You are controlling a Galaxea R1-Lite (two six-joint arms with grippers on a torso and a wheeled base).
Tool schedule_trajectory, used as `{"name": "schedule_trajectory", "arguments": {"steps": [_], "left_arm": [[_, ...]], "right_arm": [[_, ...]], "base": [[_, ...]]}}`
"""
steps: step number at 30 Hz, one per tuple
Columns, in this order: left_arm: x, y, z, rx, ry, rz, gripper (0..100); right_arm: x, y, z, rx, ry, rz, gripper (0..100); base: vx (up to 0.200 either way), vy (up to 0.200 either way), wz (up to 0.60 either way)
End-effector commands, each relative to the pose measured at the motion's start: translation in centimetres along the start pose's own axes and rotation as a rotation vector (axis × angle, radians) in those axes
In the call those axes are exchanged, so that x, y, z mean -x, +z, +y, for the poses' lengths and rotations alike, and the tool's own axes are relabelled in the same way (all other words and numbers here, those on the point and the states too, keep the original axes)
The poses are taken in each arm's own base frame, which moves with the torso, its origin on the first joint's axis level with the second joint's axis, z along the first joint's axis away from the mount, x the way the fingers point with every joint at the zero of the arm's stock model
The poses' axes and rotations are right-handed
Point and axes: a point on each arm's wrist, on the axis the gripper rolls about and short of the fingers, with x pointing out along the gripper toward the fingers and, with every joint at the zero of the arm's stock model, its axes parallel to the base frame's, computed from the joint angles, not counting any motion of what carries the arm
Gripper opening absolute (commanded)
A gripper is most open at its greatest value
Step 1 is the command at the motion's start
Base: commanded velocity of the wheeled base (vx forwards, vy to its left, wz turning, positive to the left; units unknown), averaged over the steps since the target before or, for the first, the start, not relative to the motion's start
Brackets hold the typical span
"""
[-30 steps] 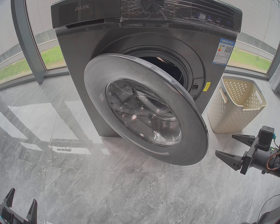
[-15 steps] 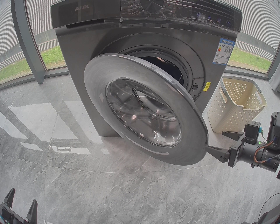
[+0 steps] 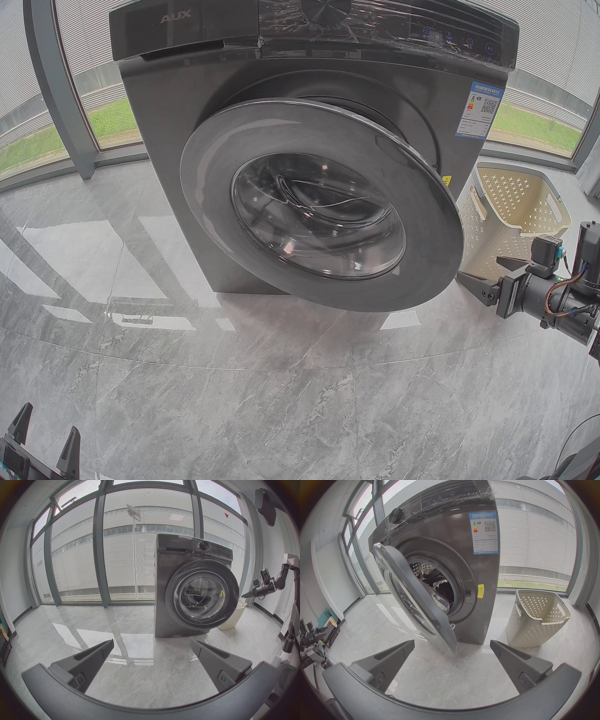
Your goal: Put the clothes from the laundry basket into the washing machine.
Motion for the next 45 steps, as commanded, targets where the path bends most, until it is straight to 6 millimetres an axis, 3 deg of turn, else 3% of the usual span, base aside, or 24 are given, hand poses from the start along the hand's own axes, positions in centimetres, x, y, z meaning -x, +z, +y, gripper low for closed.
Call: {"name": "schedule_trajectory", "arguments": {"steps": [1, 4, 11, 14, 19, 23, 28, 30, 33, 39, 45], "left_arm": [[0.0, -0.5, 0.0, -0.003, 0.002, 0.002, 100], [0.0, -0.5, 0.0, -0.002, 0.002, 0.002, 100], [0.0, -0.5, 0.0, -0.003, -0.002, 0.002, 100], [0.0, -0.5, 0.0, -0.003, -0.002, 0.002, 100], [0.0, -0.5, 0.0, 0.0, -0.003, 0.002, 100], [0.0, -0.5, 0.0, 0.003, -0.003, 0.002, 100], [0.0, -0.5, 0.0, 0.003, -0.003, 0.002, 100], [0.0, -0.5, 0.0, 0.003, -0.002, 0.002, 100], [0.0, -0.5, 0.0, 0.002, -0.002, 0.002, 100], [0.0, -0.5, 0.0, -0.002, 0.0, 0.002, 100], [0.0, -0.5, 0.0, -0.002, 0.005, 0.002, 100]], "right_arm": [[0.0, -0.8, 0.1, 0.001, 0.003, 0.027, 100], [0.3, -1.8, 0.9, 0.007, 0.04, 0.063, 100], [3.4, -6.6, 3.9, 0.058, 0.22, 0.215, 100], [3.8, -6.8, 4.9, 0.063, 0.282, 0.222, 100], [3.4, -5.5, 7.1, 0.009, 0.413, 0.179, 100], [1.4, -3.6, 7.6, -0.009, 0.398, 0.084, 100], [0.8, -2.2, 7.4, -0.019, 0.377, -0.003, 100], [0.2, -0.3, 6.6, -0.034, 0.312, -0.083, 100], [-0.2, 0.5, 5.7, -0.043, 0.259, -0.112, 100], [0.0, 0.2, 5.3, -0.045, 0.245, -0.104, 100], [0.6, -1.4, 5.7, -0.029, 0.279, -0.048, 100]], "base": [[0.0, 0.0, 0.0], [0.0, 0.0, 0.0], [0.057, 0.0, 0.0], [0.2, 0.0, 0.0], [0.2, 0.0, 0.0], [0.2, 0.0, 0.0], [0.16, 0.0, 0.0], [0.0, 0.0, 0.0], [0.0, 0.0, 0.0], [0.0, 0.0, 0.0], [0.0, -0.2, 0.0]]}}
